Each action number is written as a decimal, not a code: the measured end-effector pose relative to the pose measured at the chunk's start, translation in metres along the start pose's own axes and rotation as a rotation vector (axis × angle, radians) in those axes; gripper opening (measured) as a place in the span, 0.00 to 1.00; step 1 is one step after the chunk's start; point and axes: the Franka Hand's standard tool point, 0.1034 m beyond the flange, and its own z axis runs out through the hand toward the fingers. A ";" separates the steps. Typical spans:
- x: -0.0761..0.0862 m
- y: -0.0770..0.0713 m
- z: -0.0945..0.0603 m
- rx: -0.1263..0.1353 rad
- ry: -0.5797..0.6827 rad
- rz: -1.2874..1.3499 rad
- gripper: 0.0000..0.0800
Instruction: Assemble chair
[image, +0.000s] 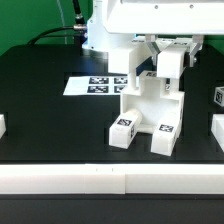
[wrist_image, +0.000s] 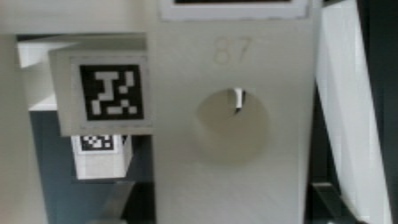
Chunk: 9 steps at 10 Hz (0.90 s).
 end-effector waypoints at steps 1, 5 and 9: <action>-0.001 0.002 0.005 -0.004 -0.002 0.001 0.36; -0.002 0.003 0.011 -0.011 -0.010 0.001 0.36; -0.003 0.006 0.021 -0.020 -0.014 -0.015 0.36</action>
Offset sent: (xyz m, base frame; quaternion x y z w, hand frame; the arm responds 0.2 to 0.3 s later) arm 0.0000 0.0000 0.0000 0.0000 0.0000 0.0000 1.0000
